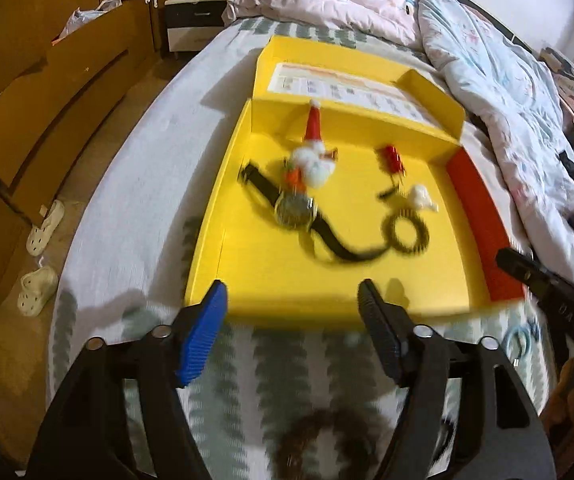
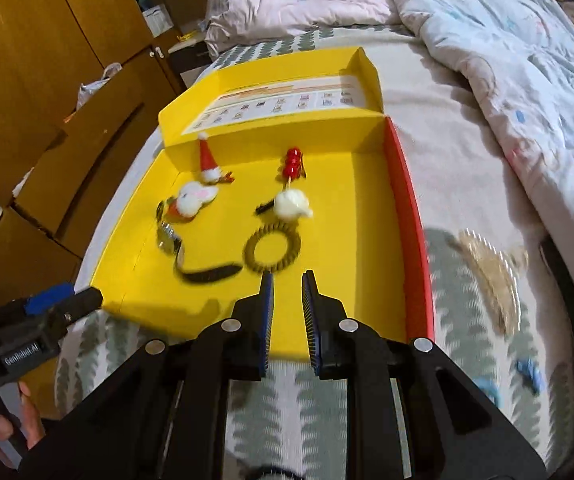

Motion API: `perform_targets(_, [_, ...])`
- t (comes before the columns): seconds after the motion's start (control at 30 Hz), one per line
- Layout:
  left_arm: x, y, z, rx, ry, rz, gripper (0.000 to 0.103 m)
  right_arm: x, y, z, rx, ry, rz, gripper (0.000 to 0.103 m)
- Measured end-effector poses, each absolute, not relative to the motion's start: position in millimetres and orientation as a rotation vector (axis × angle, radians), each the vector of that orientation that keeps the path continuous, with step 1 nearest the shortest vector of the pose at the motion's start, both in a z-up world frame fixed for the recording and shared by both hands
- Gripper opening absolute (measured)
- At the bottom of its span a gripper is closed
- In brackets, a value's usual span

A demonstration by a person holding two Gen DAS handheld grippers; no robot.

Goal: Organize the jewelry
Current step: 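Carry the watch and hair tie into the yellow box and open both tools, then move the left tool to the brown bead bracelet while the right tool approaches the black bead bracelet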

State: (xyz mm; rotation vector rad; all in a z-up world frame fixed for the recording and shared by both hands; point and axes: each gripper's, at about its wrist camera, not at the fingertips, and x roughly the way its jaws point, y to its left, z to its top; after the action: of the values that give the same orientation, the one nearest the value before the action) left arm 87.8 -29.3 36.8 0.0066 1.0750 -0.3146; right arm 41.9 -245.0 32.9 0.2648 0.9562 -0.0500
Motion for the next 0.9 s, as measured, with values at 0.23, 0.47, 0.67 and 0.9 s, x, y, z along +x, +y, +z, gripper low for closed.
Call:
perform_targets(0.23, [49.3,-10.1,16.1,0.001,1.115,-0.313,0.07,-14.1,-228.6,25.0,0.243,0.993,-0.057,0.02])
perform_targets(0.47, [19.7,-6.6,5.2,0.024,1.135,-0.32,0.07,-53.5,-214.2,10.7,0.215,1.041,-0.073,0.02])
perform_targets(0.67, [5.1,-6.6,-6.1,0.047,1.152,-0.313,0.07,-73.7,-208.5,-3.7,0.212,1.079,-0.084,0.02])
perform_targets(0.9, [-7.0,-7.1,-24.3,0.101,1.169,-0.26,0.07,-87.3,-201.6,-18.6,0.2,1.122,-0.104,0.02])
